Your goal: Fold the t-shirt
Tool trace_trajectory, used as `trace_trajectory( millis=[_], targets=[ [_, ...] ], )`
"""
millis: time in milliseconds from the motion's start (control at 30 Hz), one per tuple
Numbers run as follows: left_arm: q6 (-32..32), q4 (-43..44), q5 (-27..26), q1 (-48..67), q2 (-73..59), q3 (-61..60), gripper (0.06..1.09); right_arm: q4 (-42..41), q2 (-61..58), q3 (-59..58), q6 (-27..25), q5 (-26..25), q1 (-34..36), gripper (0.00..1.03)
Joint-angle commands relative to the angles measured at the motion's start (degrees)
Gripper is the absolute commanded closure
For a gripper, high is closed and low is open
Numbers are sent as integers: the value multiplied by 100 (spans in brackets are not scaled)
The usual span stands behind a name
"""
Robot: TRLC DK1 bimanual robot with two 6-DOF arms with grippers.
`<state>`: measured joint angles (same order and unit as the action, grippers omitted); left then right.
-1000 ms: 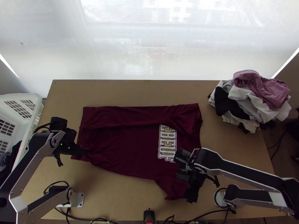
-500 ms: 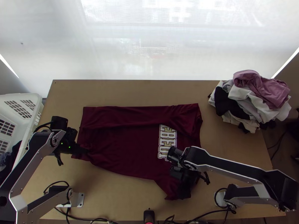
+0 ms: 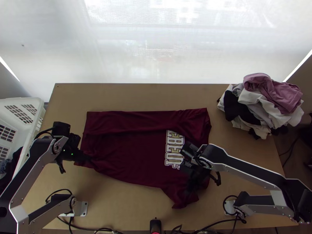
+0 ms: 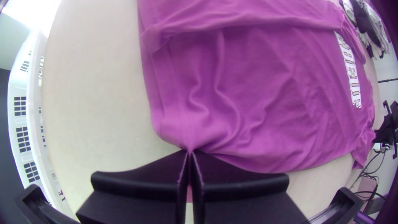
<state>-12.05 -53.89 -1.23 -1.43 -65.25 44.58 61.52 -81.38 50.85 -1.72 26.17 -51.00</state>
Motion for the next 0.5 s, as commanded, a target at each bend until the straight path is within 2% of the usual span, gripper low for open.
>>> trace_trajectory(
  millis=[0,267,467],
  targets=[
    [-16,10,53,-121,48,60,105,18,211,250,-75,-7,873,100],
    [-131,10,71,-279,21,113,105,18,237,707,-268,-16,1796,100],
    [-148,1,71,-296,-58,121,105,18,132,1032,-338,-16,2209,100]
  ],
)
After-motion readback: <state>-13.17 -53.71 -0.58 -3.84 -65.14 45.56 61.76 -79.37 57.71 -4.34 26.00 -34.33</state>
